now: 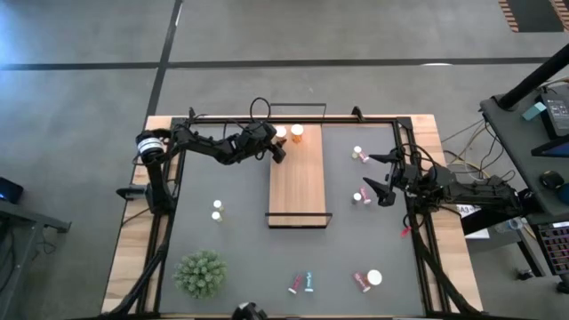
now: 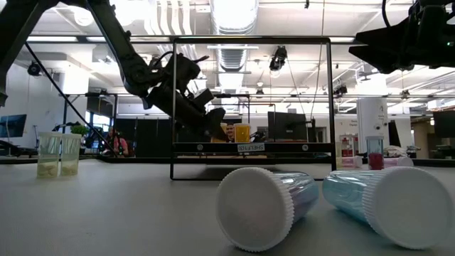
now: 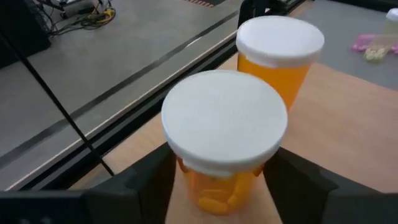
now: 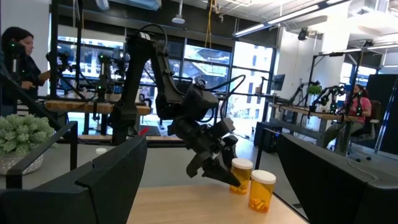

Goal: Pick and place medicine bottles onto shelf by color
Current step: Put the top orange pill bottle on the shelf aligned with the other orange pill bottle, then put the middle yellow pill bottle on the shelf

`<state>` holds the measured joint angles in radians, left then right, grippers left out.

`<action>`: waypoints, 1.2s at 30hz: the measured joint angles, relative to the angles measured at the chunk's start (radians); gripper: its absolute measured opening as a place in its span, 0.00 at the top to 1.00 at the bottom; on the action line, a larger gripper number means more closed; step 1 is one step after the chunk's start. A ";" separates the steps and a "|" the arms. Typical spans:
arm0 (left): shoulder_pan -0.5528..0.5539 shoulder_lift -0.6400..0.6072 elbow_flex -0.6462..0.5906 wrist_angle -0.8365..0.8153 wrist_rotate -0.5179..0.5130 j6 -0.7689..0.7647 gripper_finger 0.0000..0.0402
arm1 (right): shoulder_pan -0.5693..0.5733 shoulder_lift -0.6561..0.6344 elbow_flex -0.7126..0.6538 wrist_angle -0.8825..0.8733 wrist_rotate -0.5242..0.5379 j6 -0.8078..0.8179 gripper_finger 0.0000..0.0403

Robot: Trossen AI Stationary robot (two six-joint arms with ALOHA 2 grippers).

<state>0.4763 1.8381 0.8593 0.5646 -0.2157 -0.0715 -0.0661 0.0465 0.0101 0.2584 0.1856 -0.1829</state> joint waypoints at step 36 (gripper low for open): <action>-0.245 -0.463 -0.002 -0.813 -0.220 -0.485 0.25 | 0.000 0.000 0.000 0.000 0.000 0.000 0.13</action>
<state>0.2314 1.3755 0.8570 -0.2485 -0.4362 -0.5564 -0.0660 0.0467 0.0099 0.2584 0.1854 -0.1831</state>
